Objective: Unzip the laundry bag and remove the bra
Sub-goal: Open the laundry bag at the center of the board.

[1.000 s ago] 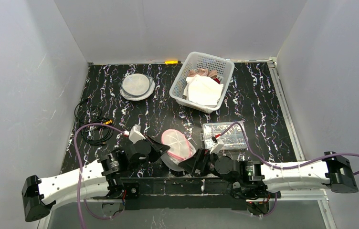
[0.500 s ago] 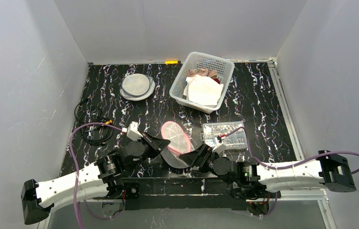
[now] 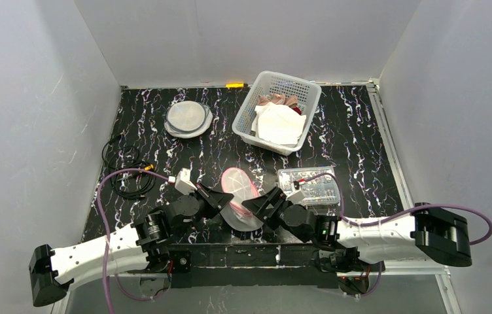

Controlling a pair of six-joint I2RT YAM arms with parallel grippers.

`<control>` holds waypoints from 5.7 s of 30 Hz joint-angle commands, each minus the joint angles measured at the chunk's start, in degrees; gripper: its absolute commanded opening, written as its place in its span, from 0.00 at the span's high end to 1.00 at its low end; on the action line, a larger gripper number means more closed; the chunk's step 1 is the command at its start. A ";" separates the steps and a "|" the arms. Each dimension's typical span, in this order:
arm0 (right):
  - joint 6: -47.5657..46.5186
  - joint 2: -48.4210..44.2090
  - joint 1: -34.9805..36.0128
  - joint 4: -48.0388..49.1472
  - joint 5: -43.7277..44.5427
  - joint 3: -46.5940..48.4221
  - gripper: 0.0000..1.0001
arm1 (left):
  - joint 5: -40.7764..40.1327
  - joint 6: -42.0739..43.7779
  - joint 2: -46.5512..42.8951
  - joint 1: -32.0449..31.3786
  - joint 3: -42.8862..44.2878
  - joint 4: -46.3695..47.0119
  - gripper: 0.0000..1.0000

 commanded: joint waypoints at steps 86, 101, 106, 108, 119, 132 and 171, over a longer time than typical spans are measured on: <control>-61.28 1.86 -16.66 -32.85 -28.94 23.08 0.54 | -9.45 4.76 -11.15 -1.80 11.38 -46.12 0.25; -63.91 2.96 -8.18 -39.31 -17.68 34.75 0.30 | -6.80 2.46 -0.83 -1.85 11.97 -47.61 0.60; -66.52 7.88 -4.86 -36.79 -15.32 37.82 0.30 | -7.76 2.96 -1.37 -1.80 9.41 -47.47 0.83; -68.25 10.56 -3.21 -36.57 -13.71 39.41 0.30 | -8.42 3.84 -1.78 -1.80 7.94 -45.98 0.92; -80.18 19.83 5.22 -23.27 -0.08 39.00 0.09 | -7.61 7.97 -8.12 -1.80 -1.38 -33.66 1.00; -90.61 30.49 5.23 -24.24 5.25 45.71 0.03 | -7.15 8.50 -6.84 -1.81 -0.31 -34.81 1.00; -67.32 1.20 -8.52 -5.73 -2.94 26.50 0.99 | -22.37 8.73 -12.29 -1.84 6.95 -32.92 1.00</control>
